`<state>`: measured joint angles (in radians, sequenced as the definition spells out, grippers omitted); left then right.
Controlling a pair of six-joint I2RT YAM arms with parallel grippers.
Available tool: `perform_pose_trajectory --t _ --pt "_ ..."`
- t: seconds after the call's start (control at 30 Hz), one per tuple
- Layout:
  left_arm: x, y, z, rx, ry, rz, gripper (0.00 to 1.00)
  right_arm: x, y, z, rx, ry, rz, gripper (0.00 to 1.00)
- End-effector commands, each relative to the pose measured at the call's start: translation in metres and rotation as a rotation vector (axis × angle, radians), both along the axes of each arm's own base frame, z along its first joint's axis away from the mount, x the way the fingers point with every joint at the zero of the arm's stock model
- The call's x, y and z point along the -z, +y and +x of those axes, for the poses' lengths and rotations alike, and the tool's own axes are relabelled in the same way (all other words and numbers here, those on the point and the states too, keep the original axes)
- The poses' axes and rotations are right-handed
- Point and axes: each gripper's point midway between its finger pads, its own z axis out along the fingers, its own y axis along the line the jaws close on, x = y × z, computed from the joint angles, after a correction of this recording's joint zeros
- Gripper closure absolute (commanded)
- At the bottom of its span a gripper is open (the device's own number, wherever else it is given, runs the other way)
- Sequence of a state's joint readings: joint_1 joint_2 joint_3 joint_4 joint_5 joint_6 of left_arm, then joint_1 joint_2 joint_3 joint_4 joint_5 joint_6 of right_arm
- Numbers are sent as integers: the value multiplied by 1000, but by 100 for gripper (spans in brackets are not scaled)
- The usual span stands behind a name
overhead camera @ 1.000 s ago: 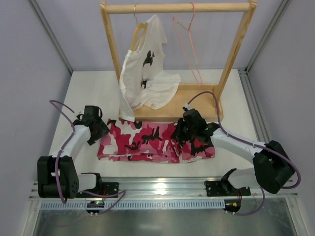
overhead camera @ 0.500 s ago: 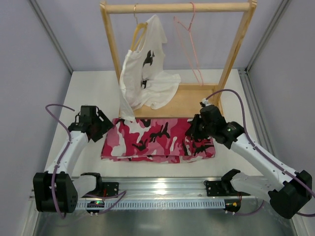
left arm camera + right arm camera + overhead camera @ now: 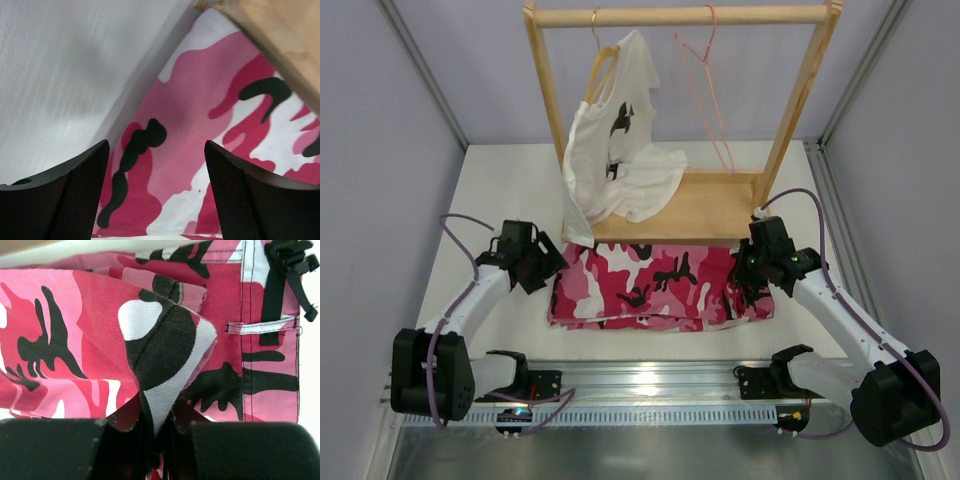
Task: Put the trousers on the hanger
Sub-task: Fold the trousers
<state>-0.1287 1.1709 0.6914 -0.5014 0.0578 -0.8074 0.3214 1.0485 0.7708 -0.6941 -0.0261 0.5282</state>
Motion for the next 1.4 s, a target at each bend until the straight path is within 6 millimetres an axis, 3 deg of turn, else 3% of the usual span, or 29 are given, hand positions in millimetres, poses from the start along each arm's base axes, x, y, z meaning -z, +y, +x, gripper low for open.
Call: perform_pose_trajectory --t 0.0,0.2,0.27,0.33,0.37,0.4,0.5,0.6,0.63,0.73,0.77,0.8,0.83,0.9,0.93,0.97,1.07,1.17,1.27,1.37 --pt "18 0 1 23 27 16 23 -7 5 12 -43 -72 20 96" --pt "37 -12 0 79 25 -31 20 -12 13 13 -76 -87 57 96" --pt "48 -13 -5 80 81 -36 23 -11 16 13 -78 -81 71 96" --pt "48 -6 -1 63 100 4 42 -9 21 12 -78 -79 102 96" --pt "50 -1 -6 48 134 30 56 -10 27 11 -90 -78 132 96" --pt "49 6 -4 31 138 67 82 -15 33 15 -98 -107 160 96" --pt "37 36 4 -21 123 207 100 -19 50 21 -99 -165 249 96" --pt "24 72 14 -92 131 322 100 -16 60 25 -92 -182 306 96" --pt "19 74 19 -88 127 325 98 -13 61 26 -88 -176 303 96" --pt "16 69 19 -79 140 296 58 -19 62 32 -90 -181 286 96" --pt "16 65 17 -79 137 272 36 -18 60 28 -89 -157 271 96" --pt "13 64 17 -81 121 261 33 -21 59 27 -97 -156 259 96" --pt "2 62 19 -87 72 249 31 -33 57 30 -89 -180 247 96" --pt "-8 58 18 -85 29 229 28 -33 46 18 -76 -127 192 96" --pt "-19 54 19 -79 -14 213 28 -48 42 22 -66 -148 170 96" --pt "-24 51 19 -73 -31 200 27 -46 34 11 -55 -108 137 96" --pt "-37 31 20 -41 -90 126 24 -59 14 4 0 -117 64 96" --pt "-35 12 21 -21 -119 54 23 -55 0 3 31 -125 4 96" --pt "-26 -7 17 20 -109 15 23 -35 -13 4 49 -97 -48 96" --pt "3 -9 4 31 -24 37 22 -16 -32 7 99 -97 -135 96"
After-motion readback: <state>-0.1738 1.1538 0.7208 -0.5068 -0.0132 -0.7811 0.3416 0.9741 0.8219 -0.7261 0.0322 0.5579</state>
